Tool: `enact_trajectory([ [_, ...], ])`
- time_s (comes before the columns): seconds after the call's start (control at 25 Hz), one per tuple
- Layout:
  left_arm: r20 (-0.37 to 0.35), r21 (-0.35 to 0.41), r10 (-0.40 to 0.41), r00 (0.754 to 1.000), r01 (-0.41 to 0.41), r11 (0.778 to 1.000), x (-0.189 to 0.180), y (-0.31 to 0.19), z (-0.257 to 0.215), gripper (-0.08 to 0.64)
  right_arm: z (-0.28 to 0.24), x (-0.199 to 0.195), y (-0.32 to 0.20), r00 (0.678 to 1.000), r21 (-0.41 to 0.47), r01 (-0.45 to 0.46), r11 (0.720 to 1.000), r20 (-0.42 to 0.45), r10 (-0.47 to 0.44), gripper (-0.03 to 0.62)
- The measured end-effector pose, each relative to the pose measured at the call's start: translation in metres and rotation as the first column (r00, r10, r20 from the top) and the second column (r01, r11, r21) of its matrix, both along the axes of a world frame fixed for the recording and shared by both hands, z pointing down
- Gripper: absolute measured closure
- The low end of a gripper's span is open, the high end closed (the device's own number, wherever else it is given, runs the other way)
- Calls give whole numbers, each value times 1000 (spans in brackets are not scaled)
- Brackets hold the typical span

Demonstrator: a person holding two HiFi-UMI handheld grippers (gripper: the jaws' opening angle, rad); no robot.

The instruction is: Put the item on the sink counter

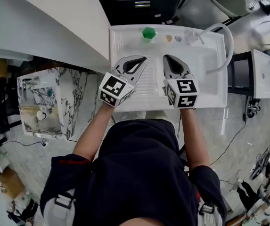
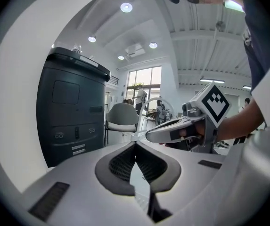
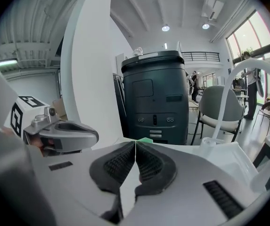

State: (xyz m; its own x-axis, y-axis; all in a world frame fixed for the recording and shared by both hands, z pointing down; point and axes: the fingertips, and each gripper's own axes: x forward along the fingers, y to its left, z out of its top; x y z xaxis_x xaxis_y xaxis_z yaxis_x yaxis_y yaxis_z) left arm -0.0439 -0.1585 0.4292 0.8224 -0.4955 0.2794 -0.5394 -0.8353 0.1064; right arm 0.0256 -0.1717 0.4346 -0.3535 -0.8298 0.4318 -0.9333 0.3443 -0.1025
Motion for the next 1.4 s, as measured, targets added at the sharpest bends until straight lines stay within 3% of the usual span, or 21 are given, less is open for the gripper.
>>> enact_trajectory([
  [0.2,-14,23,50,999,-50,998,-8,23,-10,546,-10,-15,16,1000,32,6,999,-4,-6,558],
  [0.6,-28,40,23,999,-22,999,-13,33,-20,546,-19,-29,26,999,52,46,998,-23,-45,558],
  [0.96,-3,67,-53,999,53,996,-6,48,-37,546,-35,-24,51,994,87,105,991,-27,-103,558],
  [1.4,23,120,-142,990,138,983,9,112,-49,546,-53,-1,108,993,146,115,983,-4,-116,558],
])
